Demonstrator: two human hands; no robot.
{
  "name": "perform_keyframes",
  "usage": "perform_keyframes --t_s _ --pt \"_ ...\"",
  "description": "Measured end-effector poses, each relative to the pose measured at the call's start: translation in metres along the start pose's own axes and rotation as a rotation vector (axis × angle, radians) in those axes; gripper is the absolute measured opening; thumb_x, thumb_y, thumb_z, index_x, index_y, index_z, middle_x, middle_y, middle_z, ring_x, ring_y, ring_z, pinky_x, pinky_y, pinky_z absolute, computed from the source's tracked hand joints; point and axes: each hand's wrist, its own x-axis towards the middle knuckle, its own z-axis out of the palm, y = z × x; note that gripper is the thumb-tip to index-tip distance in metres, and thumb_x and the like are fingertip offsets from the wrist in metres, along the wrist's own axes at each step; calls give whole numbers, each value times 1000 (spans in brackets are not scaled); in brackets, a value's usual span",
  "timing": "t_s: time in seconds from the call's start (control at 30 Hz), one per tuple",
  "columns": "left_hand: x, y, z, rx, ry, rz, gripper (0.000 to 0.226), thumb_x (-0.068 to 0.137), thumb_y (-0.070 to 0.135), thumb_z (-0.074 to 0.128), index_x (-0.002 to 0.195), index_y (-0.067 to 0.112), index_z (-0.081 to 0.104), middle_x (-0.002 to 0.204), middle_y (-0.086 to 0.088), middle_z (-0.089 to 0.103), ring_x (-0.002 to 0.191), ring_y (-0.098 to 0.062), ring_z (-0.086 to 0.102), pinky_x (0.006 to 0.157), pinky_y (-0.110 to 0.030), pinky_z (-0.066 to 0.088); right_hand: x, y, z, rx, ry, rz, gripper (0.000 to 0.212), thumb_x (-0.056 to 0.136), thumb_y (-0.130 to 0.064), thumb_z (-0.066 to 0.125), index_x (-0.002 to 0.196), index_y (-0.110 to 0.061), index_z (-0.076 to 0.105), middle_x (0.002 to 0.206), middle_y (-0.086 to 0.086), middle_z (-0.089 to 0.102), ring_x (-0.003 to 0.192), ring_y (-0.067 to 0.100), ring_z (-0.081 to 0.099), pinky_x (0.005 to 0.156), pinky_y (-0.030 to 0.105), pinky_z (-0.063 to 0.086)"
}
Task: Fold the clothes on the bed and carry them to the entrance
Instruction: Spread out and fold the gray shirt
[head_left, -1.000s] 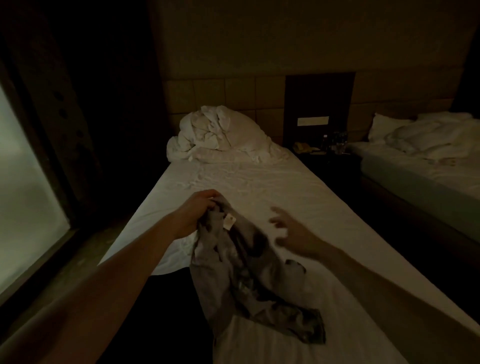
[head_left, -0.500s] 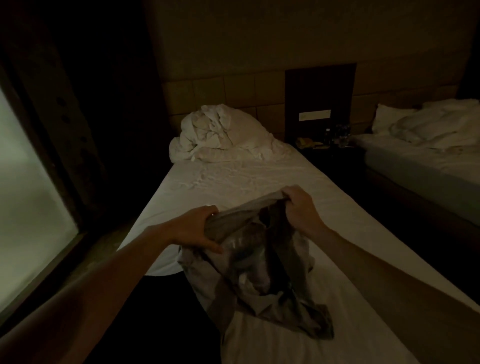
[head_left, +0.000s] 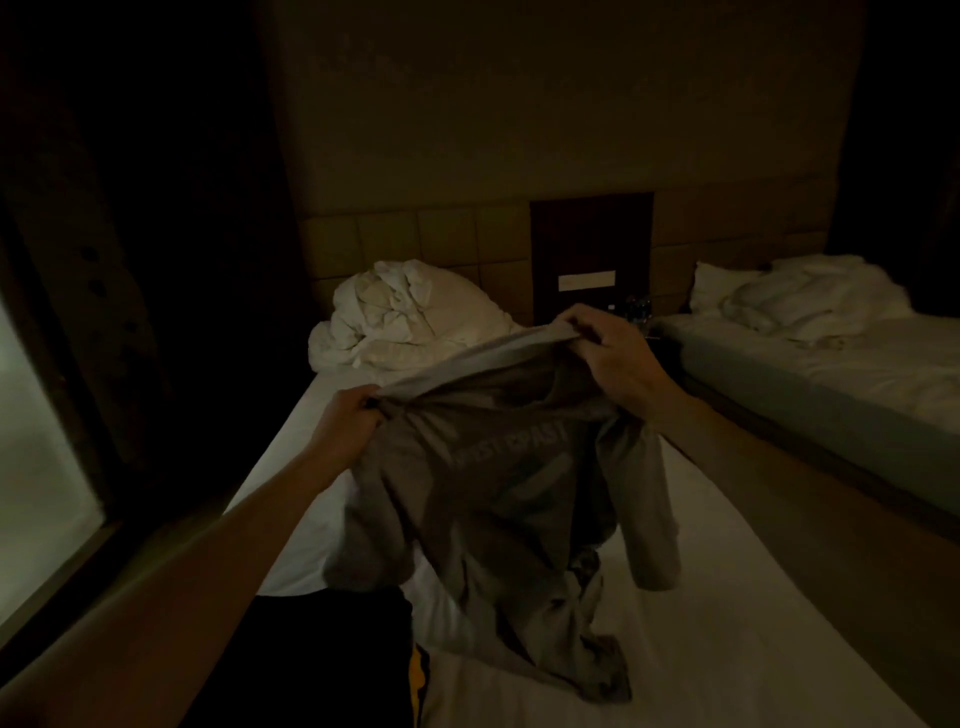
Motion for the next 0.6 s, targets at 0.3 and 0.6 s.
perform_keyframes --t_s 0.3,0.6 --pt "-38 102 -52 409 629 338 13 91 15 51 101 18 58 100 -7 64 90 -32 61 72 -40 44 -15 -84 -61 61 260 -157 19 97 -10 45 89 -20 60 88 -4 59 76 -2 55 66 12 41" --pt "-79 196 -140 603 834 739 20 85 31 43 84 14 53 80 -15 64 70 -39 63 60 -40 44 -39 -173 -136 -64 498 -406 29 91 -16 53 63 -24 57 56 -12 50 52 -4 45 49 12 31"
